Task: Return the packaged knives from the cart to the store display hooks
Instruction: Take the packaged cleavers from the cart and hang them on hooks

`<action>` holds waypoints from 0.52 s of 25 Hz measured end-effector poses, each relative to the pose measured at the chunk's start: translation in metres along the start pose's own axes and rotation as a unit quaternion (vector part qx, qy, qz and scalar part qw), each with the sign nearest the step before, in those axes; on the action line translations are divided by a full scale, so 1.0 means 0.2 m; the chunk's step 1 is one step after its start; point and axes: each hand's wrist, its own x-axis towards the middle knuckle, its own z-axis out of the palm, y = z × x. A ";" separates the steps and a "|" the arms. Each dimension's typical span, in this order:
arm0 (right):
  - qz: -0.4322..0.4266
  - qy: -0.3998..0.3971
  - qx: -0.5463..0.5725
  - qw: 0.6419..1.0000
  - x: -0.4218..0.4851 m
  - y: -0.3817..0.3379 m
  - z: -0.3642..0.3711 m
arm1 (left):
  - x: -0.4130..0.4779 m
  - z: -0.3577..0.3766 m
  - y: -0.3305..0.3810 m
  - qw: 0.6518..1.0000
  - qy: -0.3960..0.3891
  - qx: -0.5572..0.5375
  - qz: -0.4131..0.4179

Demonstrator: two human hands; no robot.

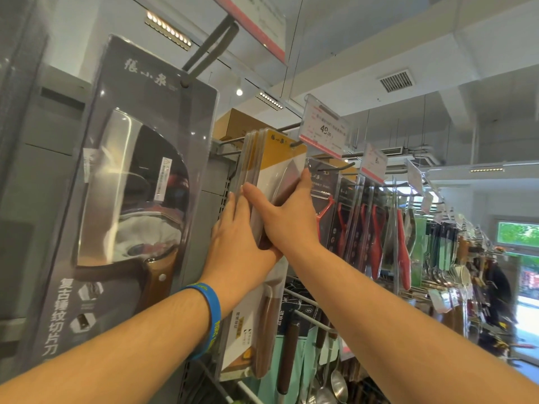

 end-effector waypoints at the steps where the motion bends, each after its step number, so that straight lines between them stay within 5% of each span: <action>1: 0.000 0.000 -0.003 1.000 0.00 -0.01 0.00 | 0.00 0.00 0.00 1.000 0.001 -0.001 0.000; 13: 0.017 -0.021 0.044 0.999 -0.06 -0.01 -0.10 | -0.03 -0.02 -0.01 1.000 0.012 0.012 0.005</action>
